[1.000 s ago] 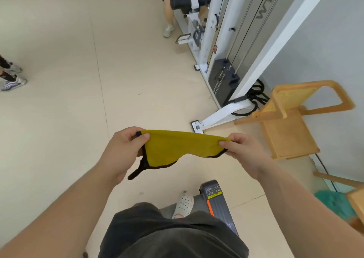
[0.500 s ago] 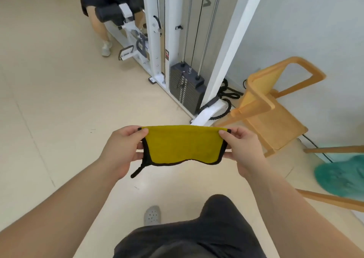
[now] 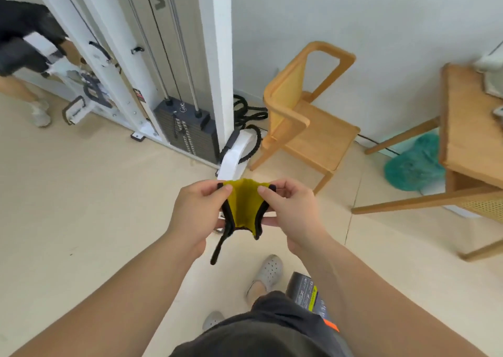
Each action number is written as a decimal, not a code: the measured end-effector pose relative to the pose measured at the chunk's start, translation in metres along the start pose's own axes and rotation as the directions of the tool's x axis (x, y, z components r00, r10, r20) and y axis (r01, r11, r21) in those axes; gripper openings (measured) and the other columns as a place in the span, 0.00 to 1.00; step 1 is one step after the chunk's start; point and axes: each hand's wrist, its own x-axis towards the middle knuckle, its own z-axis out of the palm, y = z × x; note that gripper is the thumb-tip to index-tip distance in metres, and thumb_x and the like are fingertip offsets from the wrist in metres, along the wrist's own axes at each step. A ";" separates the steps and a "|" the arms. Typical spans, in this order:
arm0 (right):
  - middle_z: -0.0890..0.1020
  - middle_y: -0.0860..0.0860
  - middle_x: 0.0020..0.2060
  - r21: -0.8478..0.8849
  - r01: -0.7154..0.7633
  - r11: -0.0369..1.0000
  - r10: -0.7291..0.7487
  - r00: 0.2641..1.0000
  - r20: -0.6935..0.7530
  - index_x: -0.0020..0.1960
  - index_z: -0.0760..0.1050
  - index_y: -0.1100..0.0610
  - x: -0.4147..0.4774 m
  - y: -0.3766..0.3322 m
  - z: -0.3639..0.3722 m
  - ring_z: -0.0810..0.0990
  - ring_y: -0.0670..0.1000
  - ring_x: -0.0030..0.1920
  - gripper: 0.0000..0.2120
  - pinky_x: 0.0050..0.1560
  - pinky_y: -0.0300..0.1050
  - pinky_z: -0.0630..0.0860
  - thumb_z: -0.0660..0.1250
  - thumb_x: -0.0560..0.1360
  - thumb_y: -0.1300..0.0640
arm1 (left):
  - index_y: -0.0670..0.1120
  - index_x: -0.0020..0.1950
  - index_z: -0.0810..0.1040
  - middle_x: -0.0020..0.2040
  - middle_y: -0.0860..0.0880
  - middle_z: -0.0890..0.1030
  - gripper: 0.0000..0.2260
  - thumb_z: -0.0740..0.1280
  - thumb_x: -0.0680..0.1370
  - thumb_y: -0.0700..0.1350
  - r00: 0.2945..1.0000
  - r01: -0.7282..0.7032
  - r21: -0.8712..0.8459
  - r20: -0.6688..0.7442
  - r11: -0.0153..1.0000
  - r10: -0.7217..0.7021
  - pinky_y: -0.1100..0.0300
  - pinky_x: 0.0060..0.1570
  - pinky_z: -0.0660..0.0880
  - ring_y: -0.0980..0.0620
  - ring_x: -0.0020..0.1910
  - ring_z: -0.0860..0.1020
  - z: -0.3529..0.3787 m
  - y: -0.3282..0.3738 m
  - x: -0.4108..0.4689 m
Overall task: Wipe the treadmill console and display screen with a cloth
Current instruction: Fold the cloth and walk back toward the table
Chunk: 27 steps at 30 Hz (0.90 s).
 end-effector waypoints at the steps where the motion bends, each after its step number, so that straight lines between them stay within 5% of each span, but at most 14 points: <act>1: 0.84 0.61 0.42 0.028 0.010 1.000 -0.010 1.000 -0.002 0.47 0.80 0.59 0.006 -0.004 -0.009 0.87 0.56 0.41 0.04 0.40 0.54 0.86 0.74 0.78 0.60 | 0.45 0.49 0.86 0.44 0.42 0.87 0.06 0.68 0.81 0.41 0.999 -0.020 0.024 0.042 1.000 0.019 0.45 0.38 0.84 0.42 0.42 0.86 0.020 0.007 0.006; 4: 0.85 0.60 0.46 0.062 0.062 0.996 -0.062 0.998 0.002 0.49 0.82 0.57 0.023 -0.020 -0.043 0.87 0.58 0.45 0.03 0.44 0.52 0.86 0.73 0.78 0.58 | 0.44 0.49 0.86 0.42 0.42 0.87 0.08 0.66 0.82 0.39 0.983 -0.083 0.066 0.167 0.994 0.071 0.46 0.35 0.83 0.43 0.38 0.86 0.081 0.031 0.021; 8: 0.87 0.60 0.48 0.204 0.065 0.977 -0.075 0.996 0.039 0.54 0.85 0.56 0.046 -0.047 -0.105 0.86 0.64 0.49 0.13 0.52 0.65 0.82 0.64 0.84 0.50 | 0.43 0.50 0.86 0.44 0.42 0.87 0.09 0.66 0.82 0.41 0.952 -0.155 0.101 0.282 0.983 0.121 0.42 0.36 0.84 0.40 0.42 0.86 0.158 0.063 0.040; 11: 0.88 0.53 0.51 0.267 0.072 0.961 -0.080 0.997 0.021 0.57 0.85 0.55 0.063 -0.064 -0.159 0.87 0.54 0.53 0.19 0.55 0.56 0.83 0.57 0.86 0.48 | 0.49 0.52 0.86 0.47 0.46 0.87 0.06 0.70 0.80 0.42 0.915 -0.225 0.164 0.375 0.961 0.151 0.43 0.46 0.84 0.44 0.48 0.86 0.210 0.077 0.054; 14: 0.88 0.50 0.48 0.152 0.174 0.973 -0.150 0.976 -0.157 0.55 0.85 0.53 0.084 -0.060 -0.212 0.87 0.50 0.49 0.15 0.50 0.50 0.84 0.61 0.85 0.51 | 0.49 0.50 0.86 0.43 0.47 0.87 0.07 0.70 0.79 0.39 0.888 -0.306 0.256 0.423 0.917 0.179 0.51 0.43 0.83 0.47 0.45 0.86 0.259 0.084 0.071; 17: 0.86 0.43 0.49 0.056 0.176 0.983 -0.142 0.913 -0.382 0.60 0.82 0.47 0.111 -0.039 -0.267 0.84 0.45 0.52 0.09 0.54 0.47 0.81 0.68 0.81 0.50 | 0.48 0.51 0.85 0.43 0.49 0.87 0.06 0.69 0.80 0.40 0.821 -0.331 0.313 0.560 0.890 0.108 0.60 0.40 0.79 0.50 0.44 0.86 0.309 0.098 0.092; 21: 0.86 0.43 0.57 0.210 0.095 0.973 -0.026 0.950 -0.312 0.65 0.80 0.46 0.143 -0.024 -0.322 0.82 0.45 0.60 0.12 0.64 0.48 0.78 0.68 0.82 0.49 | 0.44 0.52 0.85 0.44 0.46 0.87 0.06 0.68 0.80 0.37 0.689 -0.343 0.305 0.725 0.888 0.017 0.53 0.46 0.83 0.49 0.44 0.85 0.378 0.118 0.120; 27: 0.87 0.53 0.55 0.328 0.120 0.937 0.023 0.915 -0.402 0.60 0.81 0.55 0.207 -0.037 -0.383 0.84 0.53 0.57 0.09 0.56 0.46 0.82 0.68 0.82 0.58 | 0.43 0.53 0.83 0.44 0.45 0.85 0.06 0.66 0.82 0.39 0.587 -0.298 0.321 0.805 0.899 -0.093 0.49 0.47 0.81 0.48 0.44 0.83 0.482 0.136 0.194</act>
